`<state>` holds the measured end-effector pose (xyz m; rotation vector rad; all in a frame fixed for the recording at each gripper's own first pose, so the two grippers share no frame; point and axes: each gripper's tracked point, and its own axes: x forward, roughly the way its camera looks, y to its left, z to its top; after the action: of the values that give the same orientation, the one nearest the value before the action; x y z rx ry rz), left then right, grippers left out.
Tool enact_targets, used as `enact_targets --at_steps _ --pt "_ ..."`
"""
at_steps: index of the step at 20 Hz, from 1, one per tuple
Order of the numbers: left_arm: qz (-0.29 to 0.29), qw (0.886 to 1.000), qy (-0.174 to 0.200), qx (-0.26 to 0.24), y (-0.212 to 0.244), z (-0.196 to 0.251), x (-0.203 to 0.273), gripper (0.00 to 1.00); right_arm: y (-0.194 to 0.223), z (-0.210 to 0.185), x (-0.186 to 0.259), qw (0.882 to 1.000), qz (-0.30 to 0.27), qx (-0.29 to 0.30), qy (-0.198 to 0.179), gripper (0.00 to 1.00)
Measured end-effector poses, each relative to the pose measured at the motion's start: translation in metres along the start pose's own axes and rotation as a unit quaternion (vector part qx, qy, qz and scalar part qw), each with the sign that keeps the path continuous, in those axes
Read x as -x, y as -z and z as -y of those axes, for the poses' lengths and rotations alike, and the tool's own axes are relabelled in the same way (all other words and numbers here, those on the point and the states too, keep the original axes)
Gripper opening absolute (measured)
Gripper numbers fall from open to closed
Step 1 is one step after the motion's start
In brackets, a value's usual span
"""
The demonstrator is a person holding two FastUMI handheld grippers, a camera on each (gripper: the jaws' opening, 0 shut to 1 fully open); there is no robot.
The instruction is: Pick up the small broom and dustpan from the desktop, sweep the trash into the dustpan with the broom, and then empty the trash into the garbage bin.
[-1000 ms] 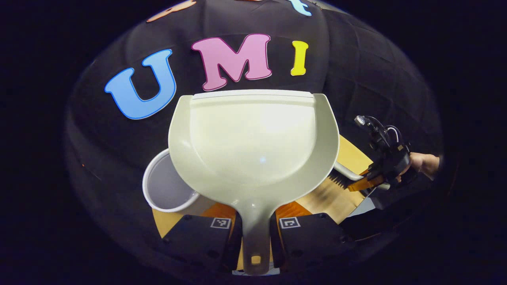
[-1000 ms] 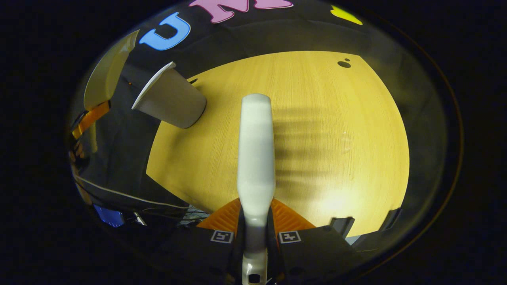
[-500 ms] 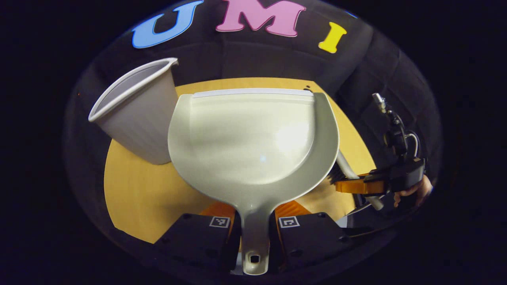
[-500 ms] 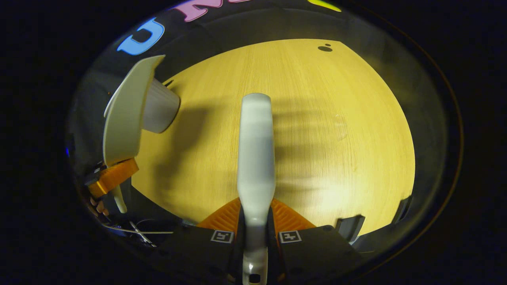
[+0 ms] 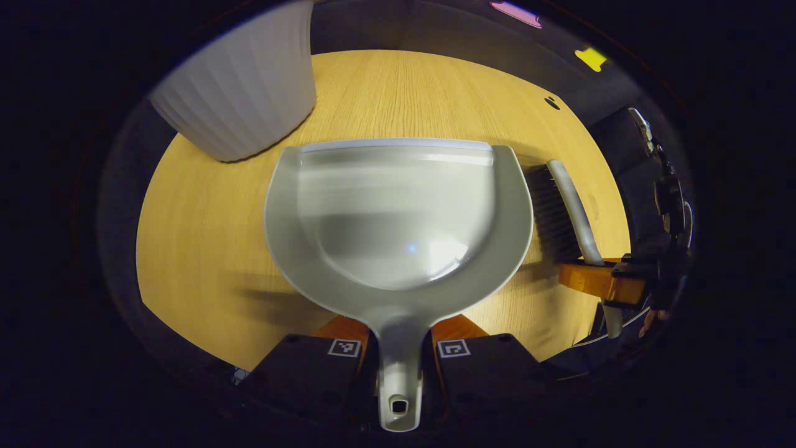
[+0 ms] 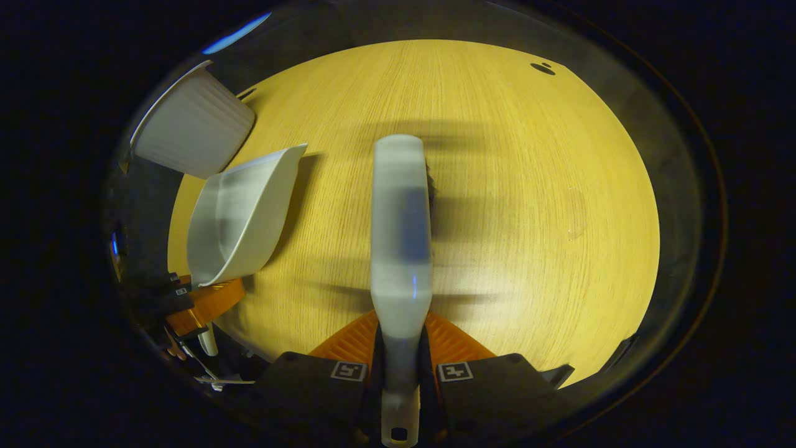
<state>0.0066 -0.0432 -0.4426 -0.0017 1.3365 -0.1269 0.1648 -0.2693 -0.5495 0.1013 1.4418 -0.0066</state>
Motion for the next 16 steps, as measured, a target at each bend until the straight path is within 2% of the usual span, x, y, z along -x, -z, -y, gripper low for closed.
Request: enact_targets --at_steps 1,3,5,7,8,9,11,12,13,14,15,16 --pt "-0.009 1.000 -0.001 0.002 -0.006 -0.001 0.005 0.29 0.001 -0.001 -0.004 1.000 -0.006 0.003 0.002 0.28" --pt "-0.024 1.000 -0.014 0.004 -0.011 -0.003 0.009 0.29 -0.001 -0.004 -0.010 1.000 -0.013 -0.003 -0.004 0.28" --pt "-0.031 0.999 -0.038 -0.016 -0.016 -0.002 0.004 0.29 0.000 -0.007 -0.014 1.000 -0.024 -0.015 -0.013 0.28" --pt "-0.042 0.998 -0.041 -0.016 -0.014 -0.001 0.005 0.31 -0.002 -0.010 -0.011 0.999 -0.020 -0.021 -0.016 0.29" --pt "-0.045 0.998 -0.038 -0.017 -0.013 -0.002 0.005 0.30 -0.004 -0.009 -0.010 0.999 -0.018 -0.024 -0.017 0.34" --pt "-0.046 0.998 -0.032 -0.017 -0.012 -0.001 0.005 0.30 -0.005 -0.011 -0.009 0.999 -0.015 -0.029 -0.021 0.30" --pt "-0.049 0.999 0.001 -0.011 -0.007 0.009 0.013 0.31 -0.010 -0.015 -0.001 0.998 -0.003 -0.046 -0.030 0.38" --pt "-0.040 0.999 0.014 -0.008 -0.008 0.014 0.018 0.46 -0.011 -0.019 0.007 0.998 0.002 -0.053 -0.039 0.43" --pt "-0.031 0.999 0.016 -0.011 -0.007 0.015 0.026 0.60 -0.014 -0.021 0.016 0.997 0.012 -0.055 -0.043 0.53" --pt "-0.021 1.000 0.008 -0.016 -0.007 0.013 0.037 0.71 -0.019 -0.022 0.027 0.997 0.031 -0.056 -0.046 0.75" --pt "-0.012 1.000 0.003 -0.023 -0.006 0.012 0.049 0.72 -0.022 -0.021 0.038 0.996 0.048 -0.053 -0.043 0.77" --pt "-0.001 0.999 -0.004 -0.032 -0.004 0.010 0.066 0.72 -0.026 -0.021 0.050 0.996 0.065 -0.051 -0.042 0.86"
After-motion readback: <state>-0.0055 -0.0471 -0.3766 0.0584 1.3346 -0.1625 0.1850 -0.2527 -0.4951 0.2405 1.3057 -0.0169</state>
